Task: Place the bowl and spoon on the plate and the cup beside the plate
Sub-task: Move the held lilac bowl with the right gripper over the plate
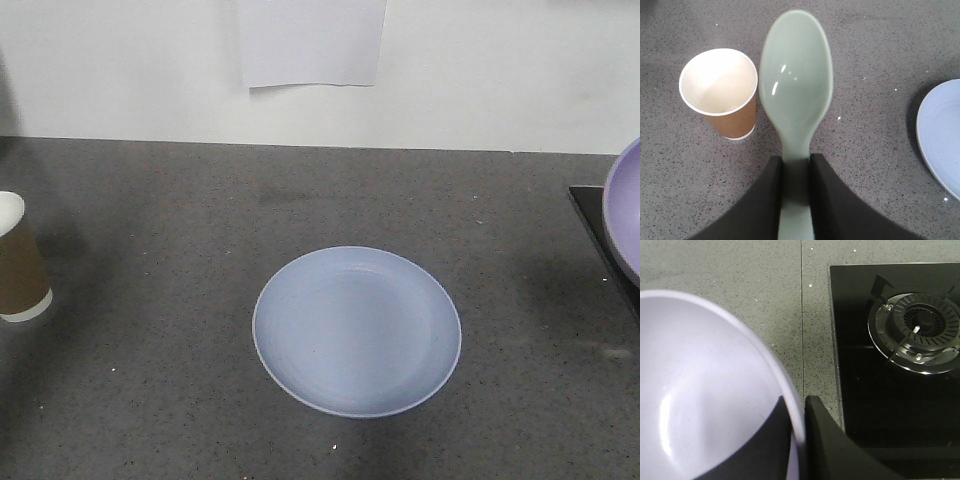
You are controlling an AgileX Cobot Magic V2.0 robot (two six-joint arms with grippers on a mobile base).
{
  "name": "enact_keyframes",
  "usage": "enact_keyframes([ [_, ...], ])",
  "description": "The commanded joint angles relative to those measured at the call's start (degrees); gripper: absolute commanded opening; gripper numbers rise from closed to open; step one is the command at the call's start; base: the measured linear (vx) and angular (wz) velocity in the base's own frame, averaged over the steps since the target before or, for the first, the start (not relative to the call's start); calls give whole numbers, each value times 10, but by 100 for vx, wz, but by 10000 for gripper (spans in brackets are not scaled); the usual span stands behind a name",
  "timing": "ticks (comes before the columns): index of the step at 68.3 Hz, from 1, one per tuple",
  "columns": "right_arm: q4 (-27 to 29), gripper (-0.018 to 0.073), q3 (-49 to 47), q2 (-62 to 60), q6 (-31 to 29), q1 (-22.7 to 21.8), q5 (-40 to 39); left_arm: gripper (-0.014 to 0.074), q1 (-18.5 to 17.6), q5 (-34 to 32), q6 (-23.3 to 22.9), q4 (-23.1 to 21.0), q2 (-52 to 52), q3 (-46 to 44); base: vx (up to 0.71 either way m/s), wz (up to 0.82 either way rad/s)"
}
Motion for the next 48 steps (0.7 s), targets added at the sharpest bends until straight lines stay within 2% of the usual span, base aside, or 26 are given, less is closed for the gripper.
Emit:
enact_keyframes([
  [1,-1,-6,-17,-2,-4,-3,-37,-6,-4,-36,-5,2,-4,-12,0,0],
  [15,2,-6,-17,-2,-4,-3,-37,-6,-4,-36,-5,2,-4,-12,0,0],
  [23,23,-6,-17,1,-11,-3,-41,-6,-4,-36,-5,2,-4,-12,0,0],
  [31,82,-6,-17,15,-54,-3,-44,-6,-4,-36,-5,2,-4,-12,0,0],
  [40,181,-4,-17,48,-129,-3,-42,-6,-4,-36,-5,2,-4,-12,0,0],
  [48,226,-3,-17,83,-157,-3,-42,-6,-4,-36,-5,2,-4,-12,0,0],
])
